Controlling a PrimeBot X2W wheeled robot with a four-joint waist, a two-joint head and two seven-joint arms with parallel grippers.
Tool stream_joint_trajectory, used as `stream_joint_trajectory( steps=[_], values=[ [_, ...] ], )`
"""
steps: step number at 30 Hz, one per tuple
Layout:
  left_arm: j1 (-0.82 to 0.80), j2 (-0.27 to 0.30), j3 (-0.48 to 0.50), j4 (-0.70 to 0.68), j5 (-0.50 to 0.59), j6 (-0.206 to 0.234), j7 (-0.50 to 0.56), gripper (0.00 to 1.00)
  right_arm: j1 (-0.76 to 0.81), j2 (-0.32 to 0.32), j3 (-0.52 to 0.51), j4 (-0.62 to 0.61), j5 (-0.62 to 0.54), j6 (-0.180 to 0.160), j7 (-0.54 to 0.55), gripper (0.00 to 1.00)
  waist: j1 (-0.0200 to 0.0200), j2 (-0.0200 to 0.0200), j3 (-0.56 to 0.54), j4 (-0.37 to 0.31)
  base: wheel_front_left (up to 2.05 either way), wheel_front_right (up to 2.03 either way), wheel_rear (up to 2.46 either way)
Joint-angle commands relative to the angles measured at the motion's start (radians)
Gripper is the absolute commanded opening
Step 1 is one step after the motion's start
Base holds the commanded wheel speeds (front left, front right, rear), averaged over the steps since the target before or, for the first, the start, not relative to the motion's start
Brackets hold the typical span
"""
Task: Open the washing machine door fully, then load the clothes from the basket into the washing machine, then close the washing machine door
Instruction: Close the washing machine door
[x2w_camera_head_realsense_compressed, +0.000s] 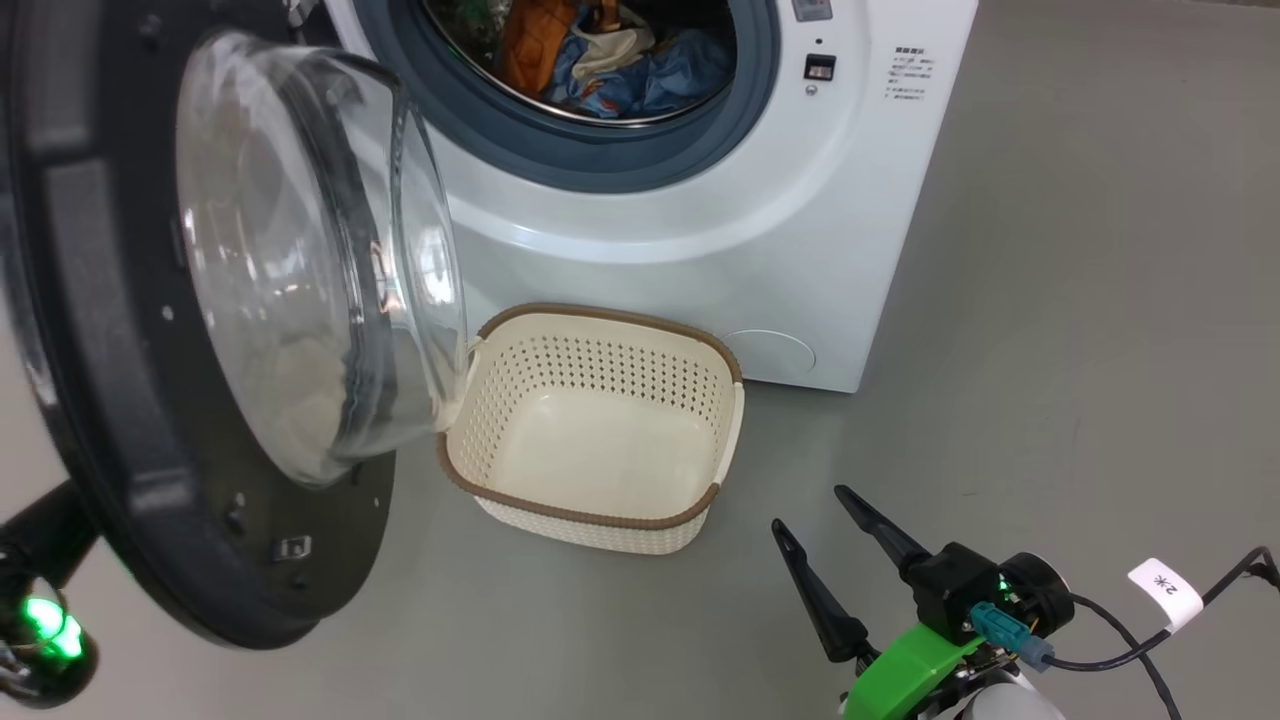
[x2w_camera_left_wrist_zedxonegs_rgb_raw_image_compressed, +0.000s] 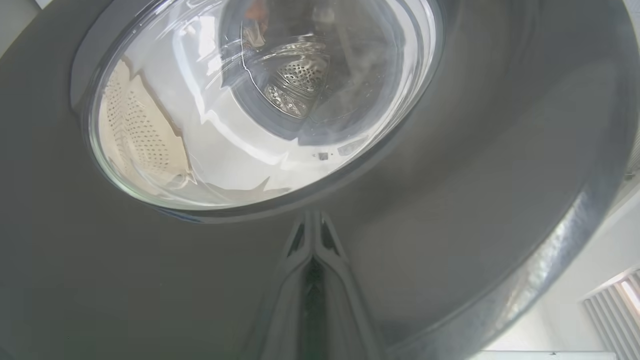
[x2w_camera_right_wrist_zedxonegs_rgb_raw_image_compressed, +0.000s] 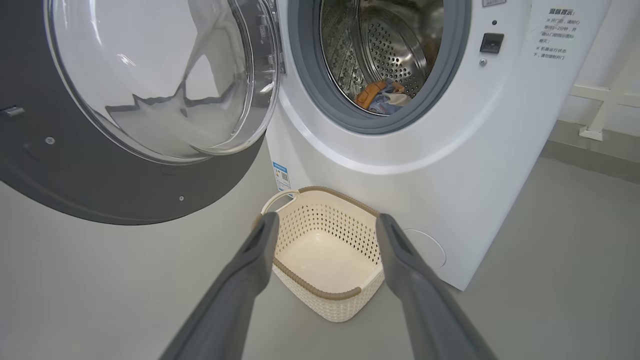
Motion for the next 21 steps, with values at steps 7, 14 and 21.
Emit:
stream_joint_trajectory(
  steps=[7, 14, 21],
  values=[
    [0.034, -0.054, 0.007, -0.079, -0.029, 0.01, 0.007, 0.0, 0.006, 0.013, 0.011, -0.034, 0.023, 0.003, -0.013, 1.0, 0.0, -0.0001, -0.01, -0.034, 0.0, 0.0, 0.0],
    [0.056, -0.104, -0.003, -0.097, -0.04, 0.009, -0.008, 0.0, 0.016, 0.013, -0.009, -0.041, 0.029, 0.003, -0.013, 1.0, 0.0, -0.0001, -0.028, -0.066, 0.0, 0.0, 0.0],
    [0.071, -0.138, -0.035, -0.095, -0.054, 0.005, -0.04, 0.0, 0.033, 0.013, -0.024, -0.038, 0.033, 0.003, -0.013, 1.0, 0.0, -0.0001, -0.049, -0.105, 0.0, 0.0, 0.0]
  ],
)
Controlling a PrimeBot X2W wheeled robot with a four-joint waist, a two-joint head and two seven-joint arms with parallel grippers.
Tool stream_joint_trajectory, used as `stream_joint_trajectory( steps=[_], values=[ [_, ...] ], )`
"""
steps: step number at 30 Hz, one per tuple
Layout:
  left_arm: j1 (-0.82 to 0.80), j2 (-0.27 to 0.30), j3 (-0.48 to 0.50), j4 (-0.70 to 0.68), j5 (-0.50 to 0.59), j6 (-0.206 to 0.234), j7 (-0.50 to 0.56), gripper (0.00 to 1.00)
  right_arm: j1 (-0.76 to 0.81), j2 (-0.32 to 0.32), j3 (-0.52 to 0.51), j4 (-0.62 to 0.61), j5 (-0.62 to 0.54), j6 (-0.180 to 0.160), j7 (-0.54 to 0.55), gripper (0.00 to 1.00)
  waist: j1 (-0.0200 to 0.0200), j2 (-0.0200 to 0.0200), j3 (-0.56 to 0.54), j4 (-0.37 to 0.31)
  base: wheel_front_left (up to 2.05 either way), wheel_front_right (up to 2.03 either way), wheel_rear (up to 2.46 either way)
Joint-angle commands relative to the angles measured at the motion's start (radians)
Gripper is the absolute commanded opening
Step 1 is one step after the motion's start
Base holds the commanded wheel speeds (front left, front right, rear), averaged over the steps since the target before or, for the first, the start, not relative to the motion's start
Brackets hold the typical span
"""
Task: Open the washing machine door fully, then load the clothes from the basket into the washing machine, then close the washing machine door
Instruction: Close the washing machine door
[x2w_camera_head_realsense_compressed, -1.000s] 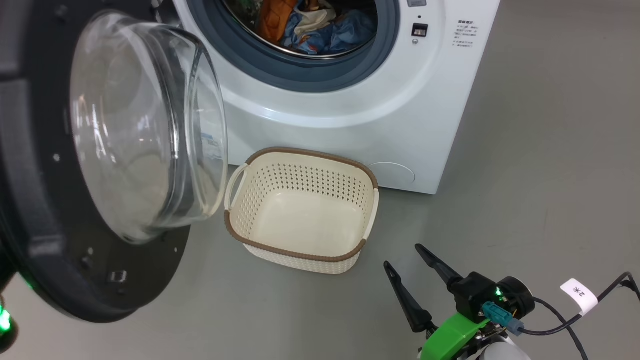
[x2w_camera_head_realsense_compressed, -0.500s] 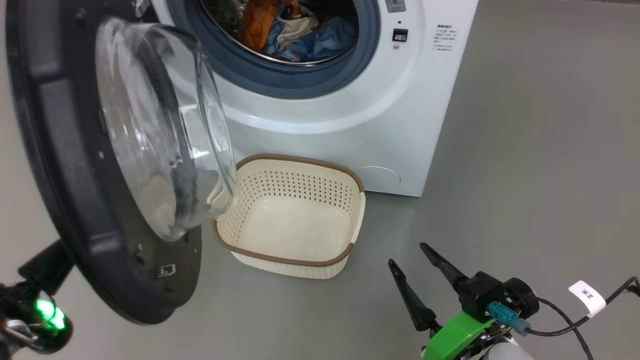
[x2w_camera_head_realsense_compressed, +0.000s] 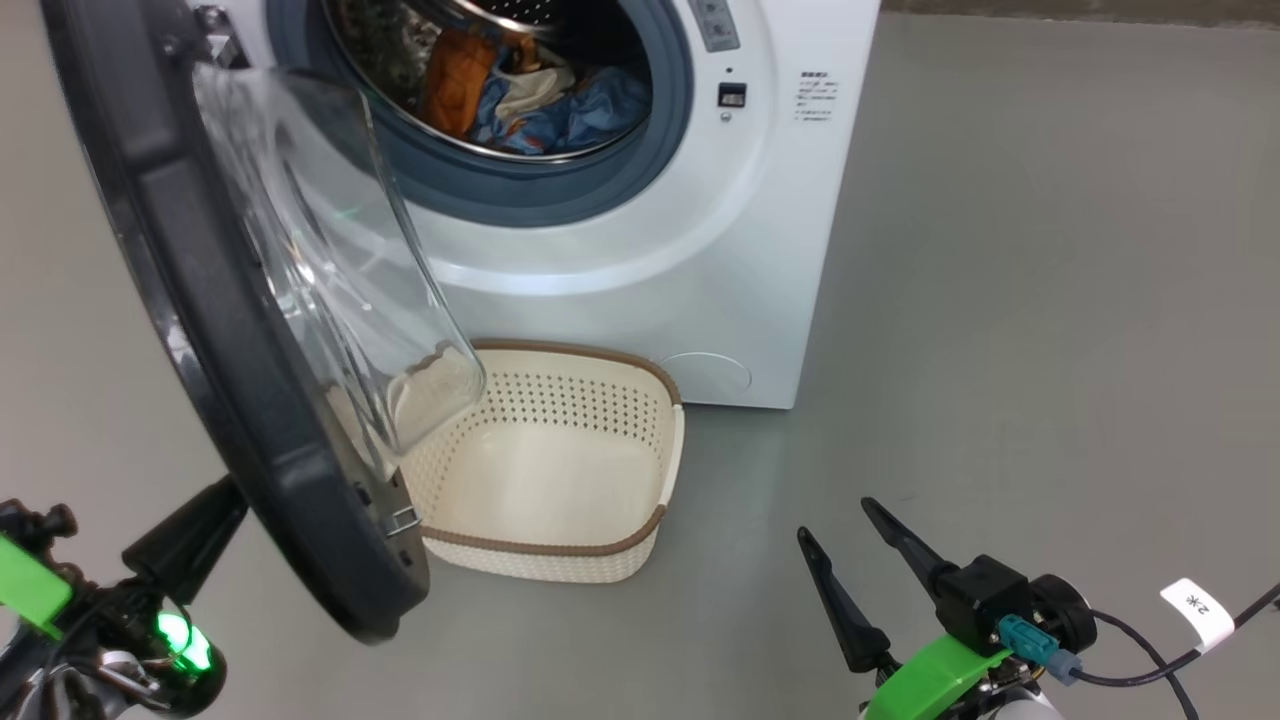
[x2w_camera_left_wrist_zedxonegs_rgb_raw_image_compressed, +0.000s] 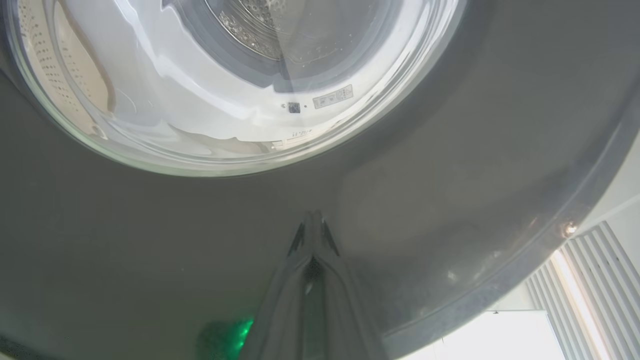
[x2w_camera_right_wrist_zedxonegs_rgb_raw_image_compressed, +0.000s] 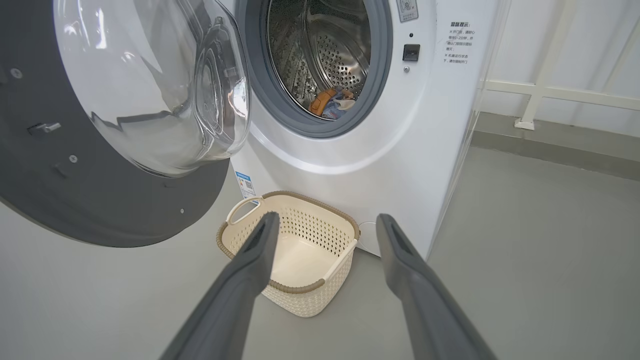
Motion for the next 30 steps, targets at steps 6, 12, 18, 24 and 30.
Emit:
stream_joint_trajectory(
  steps=[6, 12, 18, 24, 30],
  values=[
    [-0.001, 0.009, -0.03, -0.017, -0.023, -0.011, -0.037, 0.0, 0.011, 0.012, 0.023, -0.022, 0.018, 0.003, -0.012, 1.0, 0.0, 0.0, -0.027, -0.058, 0.0, 0.0, 0.0],
    [-0.001, 0.007, -0.087, 0.006, -0.053, -0.023, -0.137, 0.0, 0.019, 0.012, 0.017, -0.025, 0.02, 0.003, -0.012, 1.0, 0.0, 0.0, -0.038, -0.11, 0.0, 0.0, 0.0],
    [-0.004, 0.007, -0.177, 0.032, -0.114, -0.028, -0.238, 0.0, 0.023, 0.012, 0.007, -0.027, 0.015, 0.003, -0.012, 1.0, 0.0, 0.0, -0.038, -0.158, 0.0, 0.0, 0.0],
    [-0.016, 0.007, -0.249, 0.024, -0.147, -0.029, -0.34, 0.0, 0.015, 0.012, 0.001, -0.034, 0.015, 0.003, -0.012, 1.0, 0.0, 0.0, -0.026, -0.21, 0.0, 0.0, 0.0],
    [-0.042, 0.007, -0.29, 0.025, -0.163, -0.029, -0.463, 0.0, 0.01, 0.012, -0.012, -0.038, 0.012, 0.003, -0.012, 1.0, 0.0, 0.0, -0.009, -0.265, 0.0, 0.0, 0.0]
  ],
)
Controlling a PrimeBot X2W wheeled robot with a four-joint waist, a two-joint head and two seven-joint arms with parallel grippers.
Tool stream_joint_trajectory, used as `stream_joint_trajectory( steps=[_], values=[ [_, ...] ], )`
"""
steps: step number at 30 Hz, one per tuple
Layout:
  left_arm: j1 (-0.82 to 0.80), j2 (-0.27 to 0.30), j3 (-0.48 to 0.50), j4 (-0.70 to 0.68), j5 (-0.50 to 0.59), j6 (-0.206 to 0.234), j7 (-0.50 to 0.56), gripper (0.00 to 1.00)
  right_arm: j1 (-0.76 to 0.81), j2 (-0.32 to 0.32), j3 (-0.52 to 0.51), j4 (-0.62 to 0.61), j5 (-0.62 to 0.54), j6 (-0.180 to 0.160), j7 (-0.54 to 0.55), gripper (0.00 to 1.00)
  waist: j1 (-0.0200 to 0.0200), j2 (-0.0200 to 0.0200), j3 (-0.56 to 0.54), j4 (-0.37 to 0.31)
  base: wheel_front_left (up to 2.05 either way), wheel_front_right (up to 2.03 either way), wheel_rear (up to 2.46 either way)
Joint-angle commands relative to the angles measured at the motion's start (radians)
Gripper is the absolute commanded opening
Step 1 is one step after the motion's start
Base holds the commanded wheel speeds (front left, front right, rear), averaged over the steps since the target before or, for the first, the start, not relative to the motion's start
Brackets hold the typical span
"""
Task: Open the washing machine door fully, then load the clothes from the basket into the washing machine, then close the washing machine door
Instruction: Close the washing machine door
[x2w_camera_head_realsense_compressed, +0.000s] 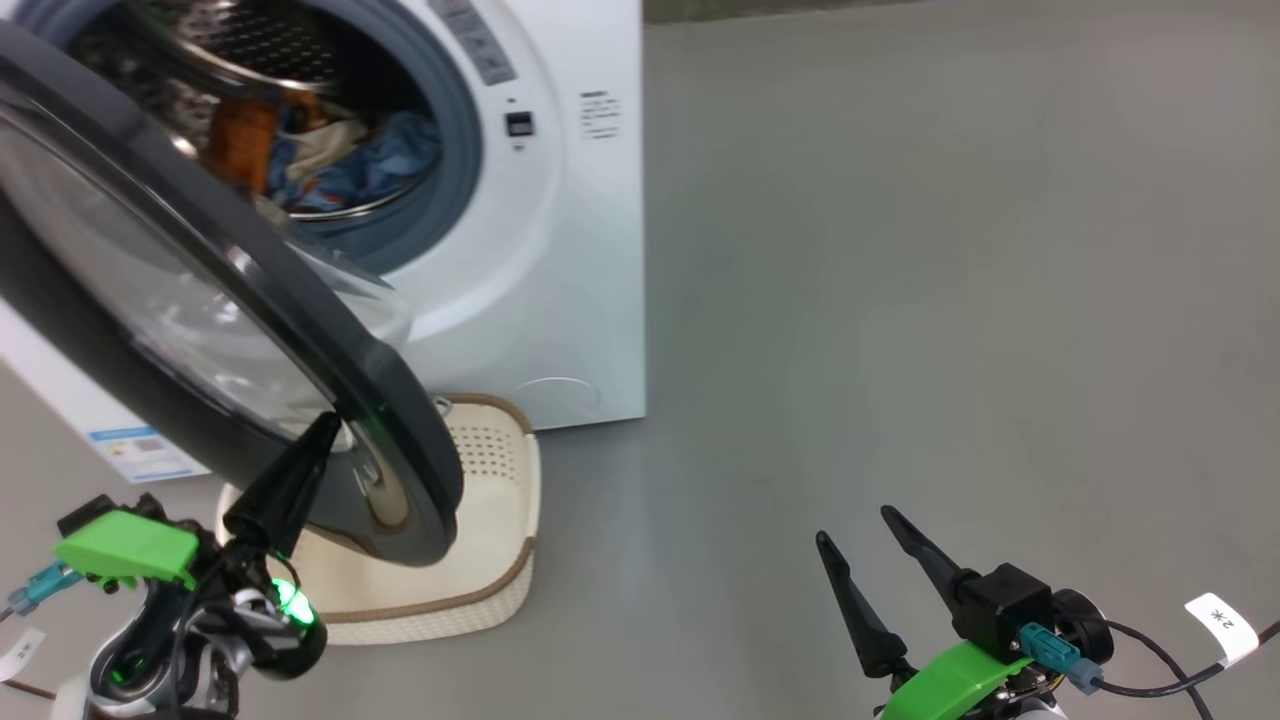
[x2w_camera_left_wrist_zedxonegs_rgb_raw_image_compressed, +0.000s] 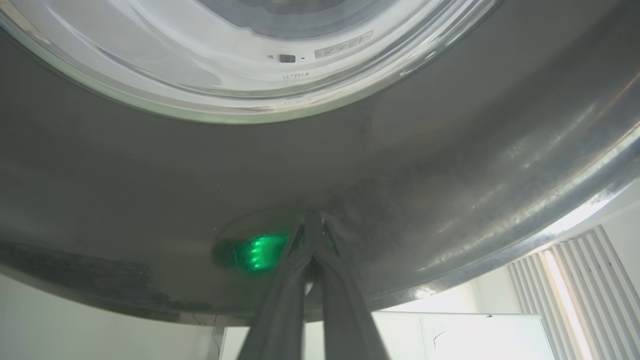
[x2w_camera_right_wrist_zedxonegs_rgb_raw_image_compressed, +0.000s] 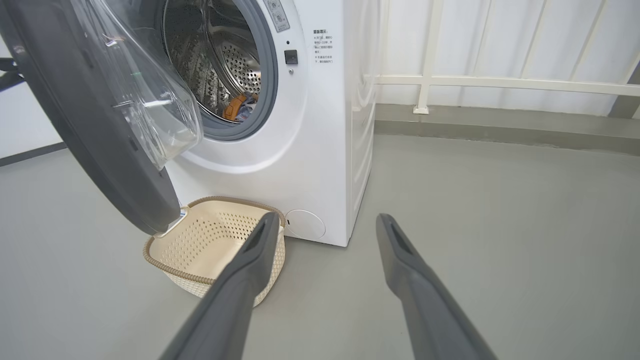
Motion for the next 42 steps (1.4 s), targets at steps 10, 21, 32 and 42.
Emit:
stream_joint_trajectory(
  steps=[10, 21, 32, 42],
  values=[
    [-0.089, 0.017, -0.013, -0.022, -0.044, -0.01, -0.161, 0.0, -0.031, 0.008, 0.012, -0.033, 0.001, 0.003, -0.012, 1.0, 0.0, -0.0001, 0.036, -0.103, 0.0, 0.0, 0.0],
    [-0.112, 0.017, -0.024, -0.021, -0.096, -0.01, -0.28, 0.0, -0.015, 0.008, -0.012, -0.038, 0.005, 0.003, -0.012, 1.0, 0.0, -0.0001, 0.034, -0.148, 0.0, 0.0, 0.0],
    [-0.025, 0.017, -0.027, -0.09, -0.107, -0.01, -0.248, 0.0, 0.005, 0.008, -0.039, -0.063, 0.005, 0.003, -0.012, 1.0, 0.0, -0.0001, -0.008, -0.092, 0.0, 0.0, 0.0],
    [0.144, 0.017, -0.028, -0.267, -0.075, -0.01, -0.273, 0.0, 0.03, 0.008, -0.034, -0.106, 0.01, 0.003, -0.012, 1.0, 0.0, -0.0001, -0.067, -0.002, 0.0, 0.0, 0.0]
  ],
)
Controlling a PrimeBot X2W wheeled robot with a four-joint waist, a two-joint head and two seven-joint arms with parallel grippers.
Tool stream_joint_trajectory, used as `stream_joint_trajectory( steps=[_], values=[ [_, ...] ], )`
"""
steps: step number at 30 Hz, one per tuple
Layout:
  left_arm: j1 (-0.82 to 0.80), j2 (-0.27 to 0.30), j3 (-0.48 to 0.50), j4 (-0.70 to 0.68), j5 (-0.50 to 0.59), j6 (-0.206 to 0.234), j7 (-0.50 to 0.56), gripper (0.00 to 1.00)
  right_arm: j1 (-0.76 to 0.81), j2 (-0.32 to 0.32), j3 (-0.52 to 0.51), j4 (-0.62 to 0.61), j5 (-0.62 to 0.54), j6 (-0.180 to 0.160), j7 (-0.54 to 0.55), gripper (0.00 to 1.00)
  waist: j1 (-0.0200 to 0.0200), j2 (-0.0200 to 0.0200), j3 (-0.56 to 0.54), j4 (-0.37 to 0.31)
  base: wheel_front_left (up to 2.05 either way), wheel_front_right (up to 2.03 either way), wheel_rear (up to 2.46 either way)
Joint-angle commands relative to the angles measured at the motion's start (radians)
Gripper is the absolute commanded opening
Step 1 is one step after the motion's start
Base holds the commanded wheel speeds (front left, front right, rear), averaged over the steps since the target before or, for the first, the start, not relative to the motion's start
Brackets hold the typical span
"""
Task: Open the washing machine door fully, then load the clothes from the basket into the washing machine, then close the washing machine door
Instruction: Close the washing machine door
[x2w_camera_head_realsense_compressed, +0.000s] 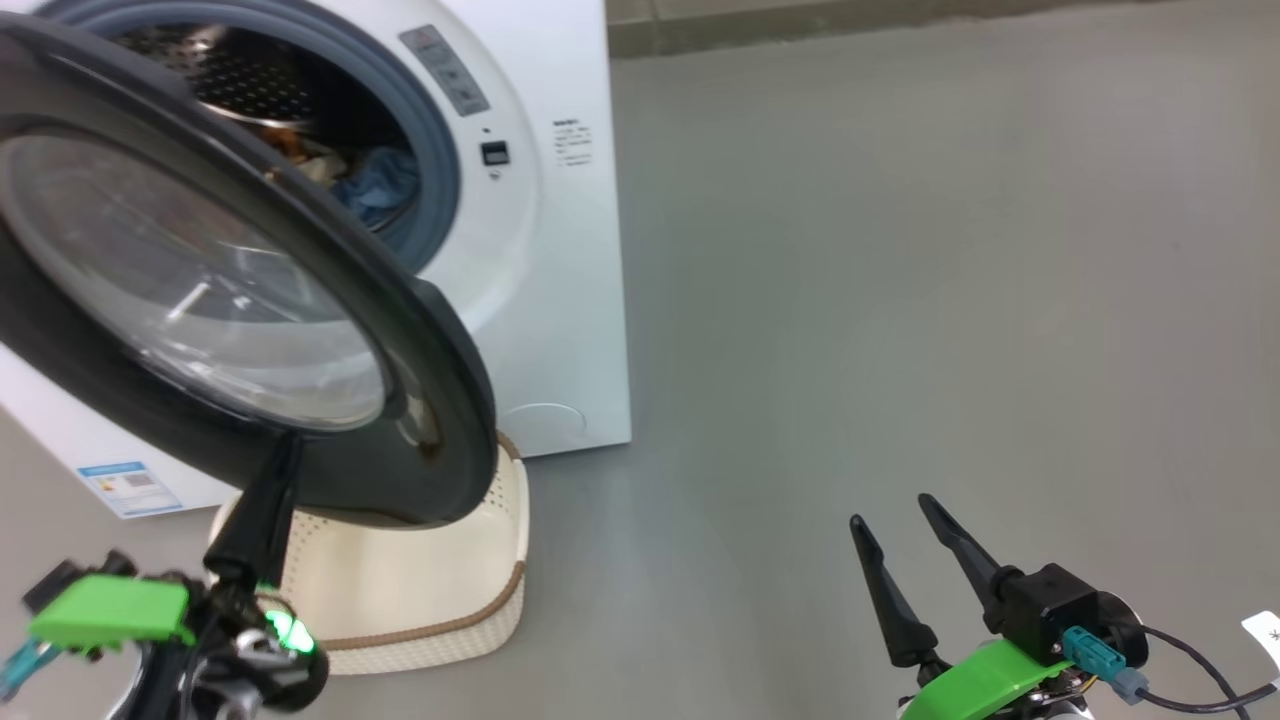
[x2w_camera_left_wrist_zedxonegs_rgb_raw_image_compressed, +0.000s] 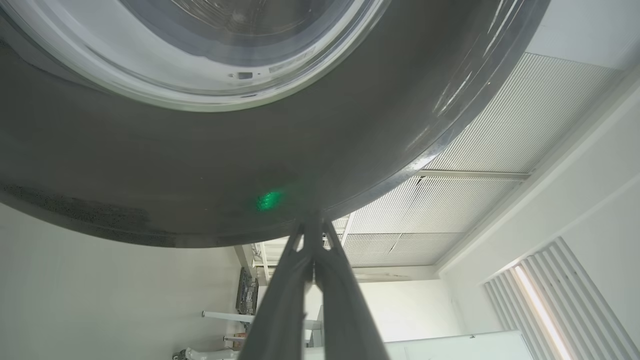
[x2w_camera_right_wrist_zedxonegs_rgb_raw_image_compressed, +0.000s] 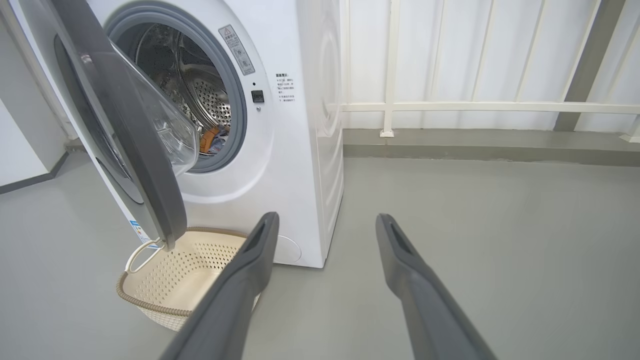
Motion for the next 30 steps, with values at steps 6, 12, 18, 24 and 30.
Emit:
stream_joint_trajectory(
  steps=[6, 12, 18, 24, 30],
  values=[
    [0.092, 0.027, 0.048, -0.202, 0.192, -0.007, -0.16, 0.0, 0.009, 0.005, 0.04, -0.058, -0.013, 0.003, -0.012, 1.0, 0.0, 0.0, -0.054, 0.074, 0.0, 0.0, 0.0],
    [0.17, 0.08, -0.043, -0.293, 0.422, -0.007, -0.353, 0.0, 0.021, 0.005, 0.037, -0.068, -0.017, 0.003, -0.012, 1.0, 0.0, 0.0, -0.067, 0.101, 0.0, 0.0, 0.0],
    [0.25, 0.225, -0.215, -0.27, 0.658, -0.007, -0.606, 0.0, 0.031, 0.005, 0.04, -0.071, -0.01, 0.003, -0.012, 1.0, 0.0, 0.0, -0.083, 0.124, 0.0, 0.0, 0.0],
    [0.276, 0.22, -0.169, -0.231, 1.002, -0.007, -0.627, 0.0, 0.039, 0.005, 0.046, -0.072, -0.005, 0.003, -0.012, 1.0, 0.0, 0.0, -0.093, 0.142, 0.0, 0.0, 0.0],
    [0.309, 0.172, -0.151, -0.239, 1.277, -0.007, -0.628, 0.0, 0.037, 0.005, 0.053, -0.07, 0.0, 0.003, -0.012, 1.0, 0.0, 0.0, -0.094, 0.141, 0.0, 0.0, 0.0]
  ],
)
